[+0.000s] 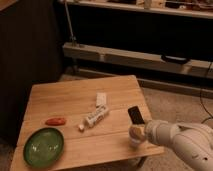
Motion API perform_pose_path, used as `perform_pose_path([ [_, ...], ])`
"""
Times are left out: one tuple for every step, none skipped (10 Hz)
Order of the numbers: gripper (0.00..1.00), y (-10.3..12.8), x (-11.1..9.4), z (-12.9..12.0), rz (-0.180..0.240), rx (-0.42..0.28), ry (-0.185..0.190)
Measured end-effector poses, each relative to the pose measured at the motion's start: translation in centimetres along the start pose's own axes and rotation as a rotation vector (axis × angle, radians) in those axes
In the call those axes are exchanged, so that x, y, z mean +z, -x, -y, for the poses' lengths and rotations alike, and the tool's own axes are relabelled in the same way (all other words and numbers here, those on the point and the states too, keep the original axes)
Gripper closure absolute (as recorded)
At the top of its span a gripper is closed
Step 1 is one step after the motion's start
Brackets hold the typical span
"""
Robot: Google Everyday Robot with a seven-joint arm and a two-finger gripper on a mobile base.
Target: Place the eraser in the ceramic cup
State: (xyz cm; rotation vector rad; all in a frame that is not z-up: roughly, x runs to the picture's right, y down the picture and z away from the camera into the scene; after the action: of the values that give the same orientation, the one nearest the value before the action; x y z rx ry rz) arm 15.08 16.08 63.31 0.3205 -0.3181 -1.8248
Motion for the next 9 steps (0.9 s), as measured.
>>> perform_pose_path([
  [0.95,-0.18,-0.11,0.08,0.012,0.002,0.001],
  [0.95,-0.29,-0.29,0.02,0.017,0.006,0.003],
  [0.94,-0.37,-0.41,-0.05,0.016,0.008,0.005],
  [0.9,-0.33,-0.22,-0.02,0.012,0.007,0.002],
  [0.8,-0.1,0.0,-0.12,0.011,0.003,0.004],
  [0.74,-0.03,0.04,-0.17,0.012,0.004,0.005],
  [0.73,-0.11,0.04,-0.16,0.015,0.004,0.005],
  [0.78,-0.1,0.06,-0.19,0.018,0.005,0.006],
  [0.84,-0.07,0.07,-0.23,0.019,0.005,0.006],
])
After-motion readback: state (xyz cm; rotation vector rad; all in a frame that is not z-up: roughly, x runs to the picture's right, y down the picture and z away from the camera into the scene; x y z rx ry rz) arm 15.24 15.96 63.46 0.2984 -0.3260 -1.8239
